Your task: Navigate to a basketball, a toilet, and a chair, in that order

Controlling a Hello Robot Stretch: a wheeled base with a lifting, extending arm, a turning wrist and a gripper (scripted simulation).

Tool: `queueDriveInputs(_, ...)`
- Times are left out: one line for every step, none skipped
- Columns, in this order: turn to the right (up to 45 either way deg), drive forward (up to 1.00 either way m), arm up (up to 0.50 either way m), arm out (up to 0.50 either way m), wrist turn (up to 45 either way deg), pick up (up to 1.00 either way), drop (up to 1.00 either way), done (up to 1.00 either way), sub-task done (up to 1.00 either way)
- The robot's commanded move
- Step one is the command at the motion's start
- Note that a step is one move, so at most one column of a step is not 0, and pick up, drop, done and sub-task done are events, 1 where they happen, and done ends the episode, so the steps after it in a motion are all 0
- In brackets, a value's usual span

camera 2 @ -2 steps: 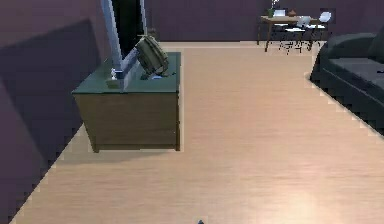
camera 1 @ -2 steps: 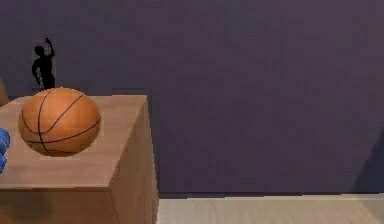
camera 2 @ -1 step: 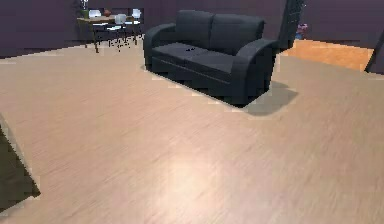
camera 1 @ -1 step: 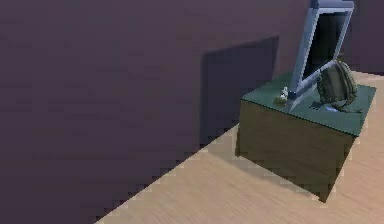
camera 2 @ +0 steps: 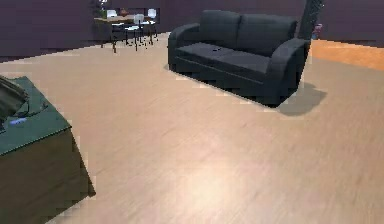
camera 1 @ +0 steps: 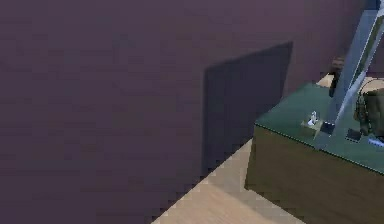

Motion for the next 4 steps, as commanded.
queueDriveInputs(-45.0, 0.00, 0.00, 0.00, 0.0, 0.00, 0.00, 0.00, 0.00)
queueDriveInputs(-45.0, 0.00, 0.00, 0.00, 0.0, 0.00, 0.00, 0.00, 0.00)
queueDriveInputs(-18.0, 0.00, 0.00, 0.00, 0.0, 0.00, 0.00, 0.00, 0.00)
queueDriveInputs(0.0, 0.00, 0.00, 0.00, 0.0, 0.00, 0.00, 0.00, 1.00)
